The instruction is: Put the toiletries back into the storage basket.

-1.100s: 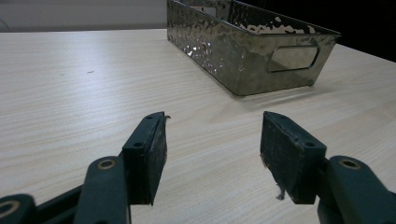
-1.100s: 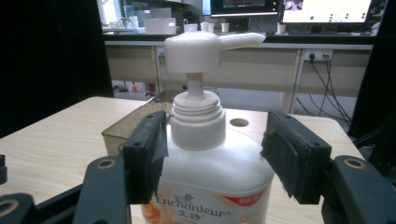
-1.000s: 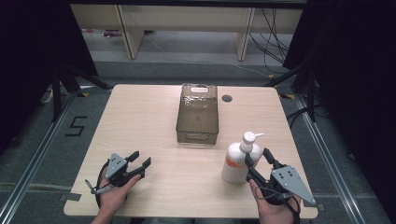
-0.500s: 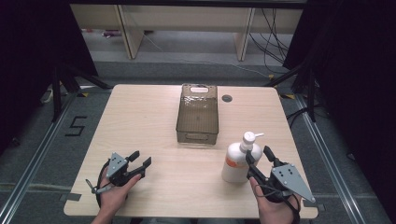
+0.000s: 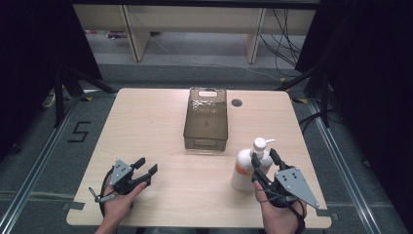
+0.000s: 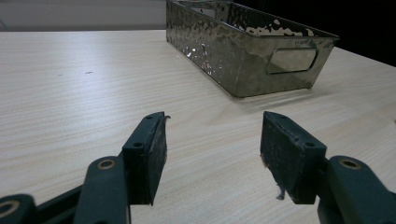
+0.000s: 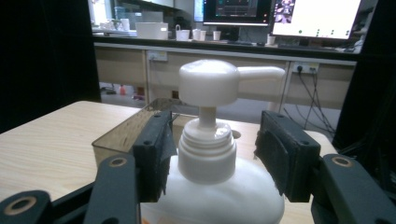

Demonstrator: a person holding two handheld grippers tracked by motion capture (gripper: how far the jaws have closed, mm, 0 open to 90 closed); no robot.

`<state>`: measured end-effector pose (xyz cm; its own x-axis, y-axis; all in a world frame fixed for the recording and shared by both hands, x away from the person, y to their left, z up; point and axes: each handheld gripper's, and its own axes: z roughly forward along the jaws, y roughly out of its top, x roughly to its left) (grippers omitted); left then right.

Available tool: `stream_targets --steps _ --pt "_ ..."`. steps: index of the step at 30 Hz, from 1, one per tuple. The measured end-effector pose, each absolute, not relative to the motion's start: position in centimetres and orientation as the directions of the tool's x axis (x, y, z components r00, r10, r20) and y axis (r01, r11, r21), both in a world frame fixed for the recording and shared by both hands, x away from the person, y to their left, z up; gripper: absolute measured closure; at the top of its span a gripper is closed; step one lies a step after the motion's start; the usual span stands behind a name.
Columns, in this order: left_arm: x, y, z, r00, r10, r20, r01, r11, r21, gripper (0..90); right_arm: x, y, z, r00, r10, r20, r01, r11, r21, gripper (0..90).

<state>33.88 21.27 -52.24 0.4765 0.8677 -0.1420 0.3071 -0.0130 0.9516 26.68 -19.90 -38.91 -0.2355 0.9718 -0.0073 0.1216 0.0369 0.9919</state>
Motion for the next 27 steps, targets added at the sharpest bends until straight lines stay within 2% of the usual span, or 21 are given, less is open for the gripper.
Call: stream_targets --steps 1,9,12,17,19,27 --pt "33.9 21.3 -52.2 0.477 0.867 -0.140 0.307 -0.015 0.951 40.5 26.8 -19.9 -38.9 -0.228 0.973 -0.032 0.107 0.058 0.993 46.3" --pt "33.9 21.3 -52.2 0.473 0.869 -0.146 0.310 -0.009 0.951 40.5 27.7 -19.0 -38.4 -0.219 0.975 -0.041 0.096 0.063 0.993 47.3" --pt "33.8 21.2 -52.2 0.473 0.869 -0.146 0.310 -0.009 0.951 40.5 27.9 -18.6 -38.4 -0.218 0.976 -0.011 0.115 0.037 0.993 47.7" --pt "33.9 21.3 -52.2 0.478 0.867 -0.143 0.309 -0.013 0.951 40.5 28.3 -18.6 -38.2 -0.200 0.979 -0.039 0.097 0.060 0.994 48.7" --pt "33.9 21.3 -52.2 0.477 0.867 -0.145 0.311 -0.012 0.950 40.5 28.4 -18.4 -38.1 -0.204 0.979 -0.010 0.116 0.035 0.993 48.9" --pt "33.9 21.3 -52.3 0.476 0.866 -0.150 0.310 -0.006 0.951 40.5 28.9 -18.0 -37.9 -0.189 0.982 -0.025 0.122 0.048 0.991 50.1"
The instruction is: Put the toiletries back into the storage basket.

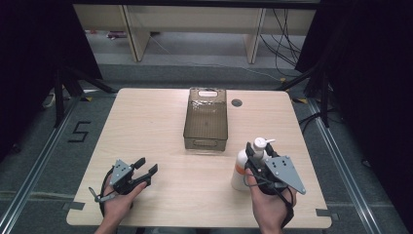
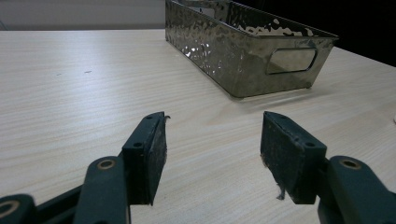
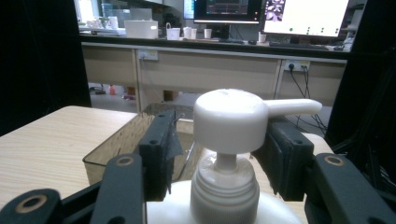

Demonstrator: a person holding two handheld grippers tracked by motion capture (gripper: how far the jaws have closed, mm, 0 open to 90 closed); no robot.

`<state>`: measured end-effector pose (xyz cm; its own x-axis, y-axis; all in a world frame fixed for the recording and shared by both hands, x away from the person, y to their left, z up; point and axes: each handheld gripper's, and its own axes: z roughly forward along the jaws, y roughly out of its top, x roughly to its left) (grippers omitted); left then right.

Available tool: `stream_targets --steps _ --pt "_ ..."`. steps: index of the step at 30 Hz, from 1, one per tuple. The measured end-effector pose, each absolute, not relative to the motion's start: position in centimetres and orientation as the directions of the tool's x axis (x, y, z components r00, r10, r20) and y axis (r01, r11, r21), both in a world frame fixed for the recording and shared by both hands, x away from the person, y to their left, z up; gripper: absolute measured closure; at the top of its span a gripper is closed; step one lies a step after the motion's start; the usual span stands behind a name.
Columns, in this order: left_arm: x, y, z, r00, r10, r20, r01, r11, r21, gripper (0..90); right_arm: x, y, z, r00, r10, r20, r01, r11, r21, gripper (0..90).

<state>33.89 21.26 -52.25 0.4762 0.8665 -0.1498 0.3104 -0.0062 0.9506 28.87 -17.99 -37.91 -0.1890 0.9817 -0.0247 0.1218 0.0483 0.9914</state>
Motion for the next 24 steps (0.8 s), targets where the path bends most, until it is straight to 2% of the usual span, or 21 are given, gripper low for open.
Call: stream_targets --steps 5,8,11,15,16,20,24 --pt "33.94 21.30 -52.26 0.482 0.864 -0.147 0.306 -0.009 0.952 40.5 28.93 -17.91 -37.80 -0.186 0.982 -0.002 0.137 0.028 0.990 52.3" --pt "33.93 21.30 -52.26 0.482 0.864 -0.147 0.306 -0.009 0.952 40.4 29.08 -18.14 -37.76 -0.180 0.983 -0.034 0.125 0.057 0.991 55.3" --pt "33.94 21.30 -52.26 0.482 0.864 -0.147 0.307 -0.009 0.952 40.4 29.04 -18.09 -37.76 -0.173 0.985 -0.003 0.134 0.026 0.991 59.0" --pt "33.93 21.31 -52.26 0.482 0.864 -0.148 0.307 -0.008 0.952 40.5 29.11 -18.34 -37.66 -0.177 0.984 -0.026 0.131 0.050 0.990 59.5" --pt "33.93 21.31 -52.26 0.482 0.864 -0.149 0.307 -0.007 0.952 40.4 29.12 -18.24 -37.66 -0.187 0.982 0.001 0.140 0.025 0.990 59.5" --pt "33.93 21.34 -52.26 0.481 0.864 -0.149 0.308 -0.007 0.951 40.4 29.25 -18.53 -37.58 -0.194 0.981 -0.019 0.132 0.046 0.990 59.8" --pt "33.93 21.35 -52.26 0.481 0.864 -0.151 0.308 -0.005 0.951 40.4 29.35 -18.53 -37.51 -0.220 0.976 0.002 0.147 0.031 0.989 59.9"
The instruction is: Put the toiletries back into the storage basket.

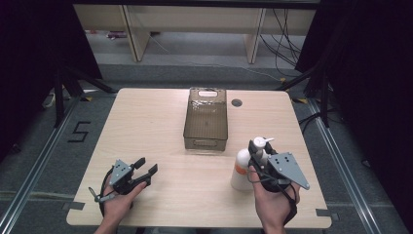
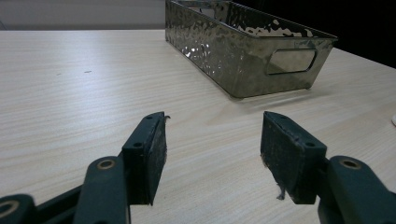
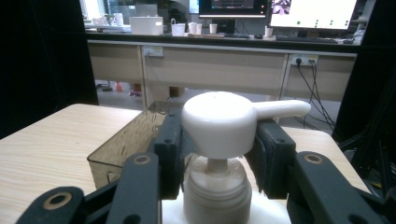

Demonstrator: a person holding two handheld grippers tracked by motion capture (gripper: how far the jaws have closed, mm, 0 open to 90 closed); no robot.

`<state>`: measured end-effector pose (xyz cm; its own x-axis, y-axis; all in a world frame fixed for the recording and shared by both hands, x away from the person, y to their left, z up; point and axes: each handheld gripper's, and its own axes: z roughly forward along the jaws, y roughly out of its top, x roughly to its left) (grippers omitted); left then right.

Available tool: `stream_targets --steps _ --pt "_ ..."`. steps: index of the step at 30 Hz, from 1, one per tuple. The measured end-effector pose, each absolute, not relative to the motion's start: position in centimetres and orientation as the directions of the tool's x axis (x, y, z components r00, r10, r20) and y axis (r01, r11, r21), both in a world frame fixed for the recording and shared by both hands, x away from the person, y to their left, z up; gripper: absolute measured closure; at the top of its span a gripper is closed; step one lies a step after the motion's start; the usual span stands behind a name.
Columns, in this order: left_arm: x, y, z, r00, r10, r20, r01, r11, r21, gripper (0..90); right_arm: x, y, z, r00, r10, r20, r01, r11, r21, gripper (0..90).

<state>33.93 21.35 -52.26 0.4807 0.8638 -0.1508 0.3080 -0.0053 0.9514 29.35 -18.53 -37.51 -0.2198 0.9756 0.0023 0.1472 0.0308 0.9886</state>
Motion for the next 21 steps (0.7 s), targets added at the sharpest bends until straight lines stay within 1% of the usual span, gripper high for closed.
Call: stream_targets --steps 8,10,15,16,20,21 --pt "33.9 21.4 -52.3 0.480 0.865 -0.149 0.308 -0.008 0.951 40.4 29.2 -18.4 -36.9 -0.230 0.973 0.018 0.137 0.013 0.991 60.0" --pt "33.9 21.4 -52.2 0.479 0.865 -0.150 0.309 -0.007 0.951 40.4 29.3 -18.5 -36.7 -0.225 0.974 0.001 0.113 0.025 0.993 59.9" --pt "33.9 21.4 -52.2 0.479 0.865 -0.151 0.310 -0.006 0.951 40.4 29.5 -18.0 -36.2 -0.241 0.970 0.022 0.107 0.004 0.994 60.0" --pt "33.9 21.4 -52.3 0.480 0.865 -0.150 0.309 -0.006 0.951 40.4 29.6 -18.1 -36.0 -0.247 0.969 -0.001 0.094 0.025 0.995 60.0" --pt "33.9 21.4 -52.2 0.479 0.865 -0.151 0.310 -0.006 0.951 40.4 29.8 -17.6 -35.6 -0.259 0.966 0.015 0.090 0.009 0.996 60.0" --pt "33.9 21.4 -52.3 0.481 0.864 -0.151 0.309 -0.006 0.951 40.4 29.8 -17.7 -35.4 -0.259 0.966 -0.001 0.081 0.023 0.996 60.0"
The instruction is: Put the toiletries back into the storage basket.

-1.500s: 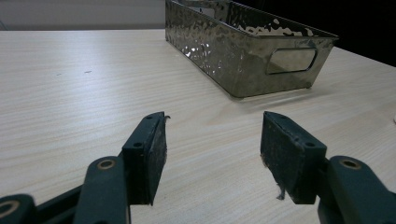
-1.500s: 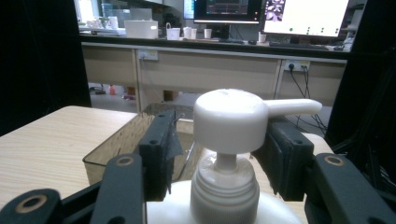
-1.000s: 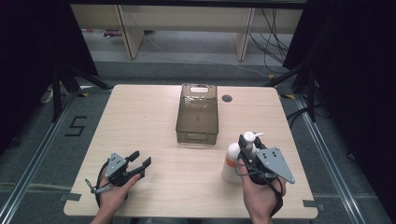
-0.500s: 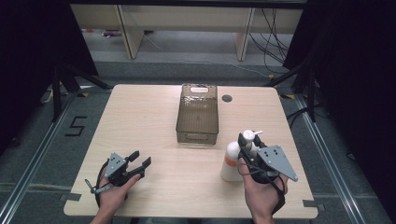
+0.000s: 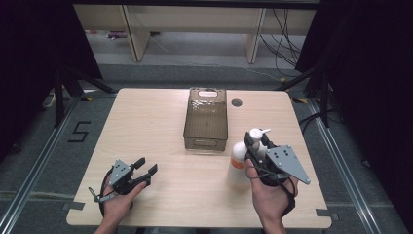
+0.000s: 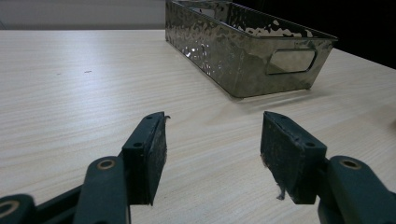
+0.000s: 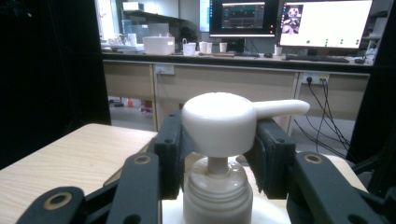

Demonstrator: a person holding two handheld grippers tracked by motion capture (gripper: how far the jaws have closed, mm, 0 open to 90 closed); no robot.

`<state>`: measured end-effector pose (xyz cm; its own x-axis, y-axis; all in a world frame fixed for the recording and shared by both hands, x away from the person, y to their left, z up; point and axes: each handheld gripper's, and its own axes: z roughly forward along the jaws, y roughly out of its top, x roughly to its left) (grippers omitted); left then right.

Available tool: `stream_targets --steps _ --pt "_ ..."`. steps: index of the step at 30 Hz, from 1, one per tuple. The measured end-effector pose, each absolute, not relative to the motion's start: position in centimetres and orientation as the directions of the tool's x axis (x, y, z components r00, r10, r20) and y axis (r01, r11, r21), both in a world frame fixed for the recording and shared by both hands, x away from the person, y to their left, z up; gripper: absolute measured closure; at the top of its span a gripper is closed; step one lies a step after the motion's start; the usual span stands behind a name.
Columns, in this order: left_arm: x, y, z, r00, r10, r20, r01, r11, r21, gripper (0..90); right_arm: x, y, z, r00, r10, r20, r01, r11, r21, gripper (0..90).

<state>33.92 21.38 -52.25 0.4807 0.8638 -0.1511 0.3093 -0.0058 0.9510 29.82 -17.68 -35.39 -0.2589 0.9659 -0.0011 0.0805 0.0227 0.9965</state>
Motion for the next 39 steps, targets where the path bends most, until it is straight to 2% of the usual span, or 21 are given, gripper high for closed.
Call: stream_targets --steps 17,18,26,28,39 --pt "33.9 21.4 -52.3 0.480 0.864 -0.152 0.311 -0.005 0.950 40.5 31.0 -16.2 -34.0 -0.304 0.952 0.024 0.052 -0.009 0.999 60.0" --pt "33.9 21.4 -52.3 0.480 0.864 -0.152 0.311 -0.006 0.950 40.5 31.0 -16.3 -33.9 -0.298 0.954 0.000 0.046 0.014 0.999 60.0" --pt "34.0 21.4 -52.3 0.480 0.864 -0.151 0.311 -0.006 0.950 40.5 31.4 -15.6 -33.1 -0.314 0.949 0.026 0.040 -0.014 0.999 60.0" --pt "34.0 21.4 -52.3 0.480 0.864 -0.152 0.311 -0.006 0.950 40.5 31.5 -15.7 -32.8 -0.310 0.951 -0.001 0.018 0.007 1.000 60.0" --pt "33.9 21.4 -52.3 0.476 0.866 -0.150 0.308 -0.005 0.951 40.5 32.5 -15.4 -32.2 -0.307 0.952 0.005 0.014 -0.001 1.000 60.1"
